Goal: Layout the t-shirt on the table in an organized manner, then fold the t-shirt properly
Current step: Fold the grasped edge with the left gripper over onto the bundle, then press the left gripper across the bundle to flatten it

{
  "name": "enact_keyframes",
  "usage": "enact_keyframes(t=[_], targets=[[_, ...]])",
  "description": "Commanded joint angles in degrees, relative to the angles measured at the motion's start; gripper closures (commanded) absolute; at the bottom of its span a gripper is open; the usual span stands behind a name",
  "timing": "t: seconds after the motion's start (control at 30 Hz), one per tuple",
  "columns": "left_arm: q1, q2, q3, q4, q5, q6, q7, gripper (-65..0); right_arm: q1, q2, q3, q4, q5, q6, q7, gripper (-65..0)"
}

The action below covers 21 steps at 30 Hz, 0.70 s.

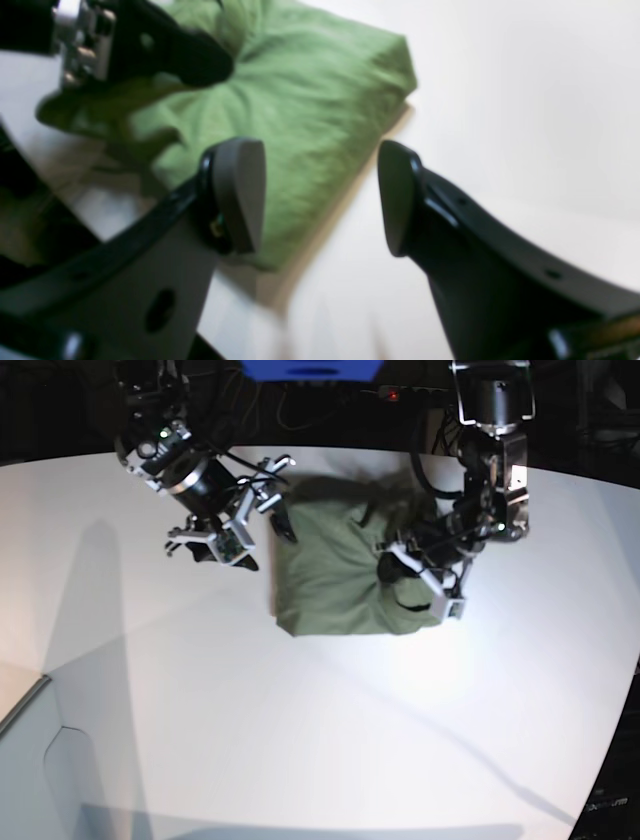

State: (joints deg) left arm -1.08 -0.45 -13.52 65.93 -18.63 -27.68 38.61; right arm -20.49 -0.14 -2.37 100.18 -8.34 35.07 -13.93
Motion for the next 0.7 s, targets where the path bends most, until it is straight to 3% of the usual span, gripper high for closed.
enact_keyframes(t=[0.0,0.2,0.43,0.57,0.67], targets=[[-0.7,-0.3,1.9,0.2,2.9,1.0,0.9,0.0,0.1,-0.2,0.2,1.2,1.0,0.1,1.6,-35.9],[-7.1,-4.5,20.2,0.0,10.1,1.0,0.7,0.0,0.0,-0.3,4.8,1.2,1.0,0.1,1.6,-35.9],[-16.2,-8.2,40.6,-0.1,14.2,0.8,0.6,0.0,0.1,-0.4,12.4,1.2,1.0,0.1,1.6,-35.9],[-22.0,-9.1,52.8,-1.2,17.1,0.8,0.5,0.0,0.4,-2.8,18.1,1.2,1.0,0.1,1.6,-35.9],[-25.5,-8.8,59.8,-2.9,19.4,0.8,-2.9,0.0,0.6,-4.6,21.8,1.2,1.0,0.1,1.7,-35.9]])
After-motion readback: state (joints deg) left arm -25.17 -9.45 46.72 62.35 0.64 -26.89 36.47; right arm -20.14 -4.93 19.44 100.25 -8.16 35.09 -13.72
